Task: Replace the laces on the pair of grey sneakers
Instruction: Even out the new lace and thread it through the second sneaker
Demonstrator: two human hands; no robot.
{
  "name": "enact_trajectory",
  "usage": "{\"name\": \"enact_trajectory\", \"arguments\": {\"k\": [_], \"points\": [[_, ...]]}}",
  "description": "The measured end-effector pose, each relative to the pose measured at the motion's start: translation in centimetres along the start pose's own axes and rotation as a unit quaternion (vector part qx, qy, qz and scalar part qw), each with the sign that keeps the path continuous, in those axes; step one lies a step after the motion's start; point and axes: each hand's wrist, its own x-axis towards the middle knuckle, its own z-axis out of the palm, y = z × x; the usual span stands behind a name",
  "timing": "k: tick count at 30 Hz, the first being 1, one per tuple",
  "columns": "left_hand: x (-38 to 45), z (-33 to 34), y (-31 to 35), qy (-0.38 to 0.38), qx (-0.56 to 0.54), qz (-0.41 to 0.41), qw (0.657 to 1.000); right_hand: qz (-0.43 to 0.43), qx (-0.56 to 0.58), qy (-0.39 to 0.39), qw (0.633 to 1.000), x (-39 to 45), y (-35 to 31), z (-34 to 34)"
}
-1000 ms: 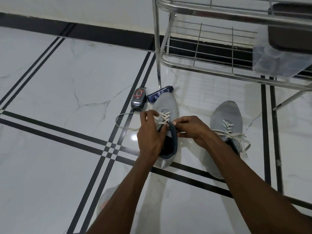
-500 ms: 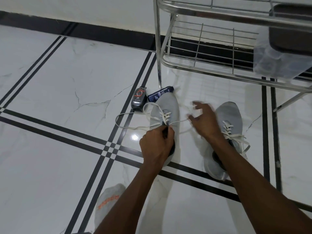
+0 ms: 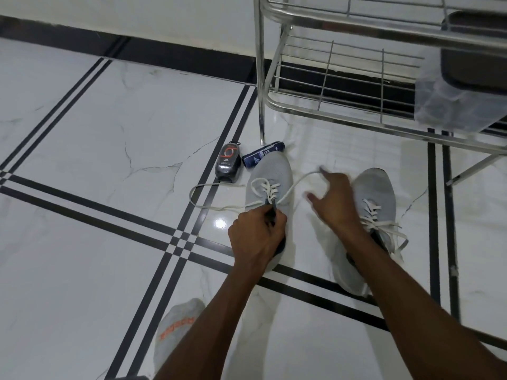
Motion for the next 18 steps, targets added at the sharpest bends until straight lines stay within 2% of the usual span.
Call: {"name": "enact_trajectory", "arguments": {"k": [2, 5, 7, 10, 11, 13, 16, 18], "points": [[0.0, 0.0, 0.4, 0.005, -0.010, 0.002, 1.000, -0.086, -0.029, -0.105, 0.990, -0.8, -0.9, 1.7], [0.4, -0.2, 0.3, 0.018, -0.011, 0.007, 1.000, -0.141, -0.045, -0.090, 0.985, -1.0, -1.8, 2.7], [0.3, -0.1, 0.1, 0.008, -0.010, -0.001, 1.000, -0.104, -0.086, -0.062, 0.989, -0.9, -1.2, 2.1], [0.0, 0.0, 0.0, -0.004, -0.003, -0.023, 1.000, 0.032, -0.156, -0.025, 0.987, -0.6, 1.1, -0.1], [0.0, 0.0, 0.0, -0.007, -0.001, -0.024, 1.000, 0.044, -0.186, -0.023, 0.981, -0.6, 1.4, -0.8], [0.2, -0.1, -0.1, -0.005, 0.000, -0.021, 1.000, 0.004, -0.189, -0.042, 0.981, -0.4, 1.3, -1.2], [0.3, 0.0, 0.1, -0.006, -0.008, -0.011, 1.000, -0.061, -0.136, -0.133, 0.980, 0.1, -0.7, -0.6], [0.1, 0.0, 0.0, -0.005, -0.005, -0.008, 1.000, -0.131, -0.132, -0.157, 0.970, -0.2, -2.0, 0.4]]}}
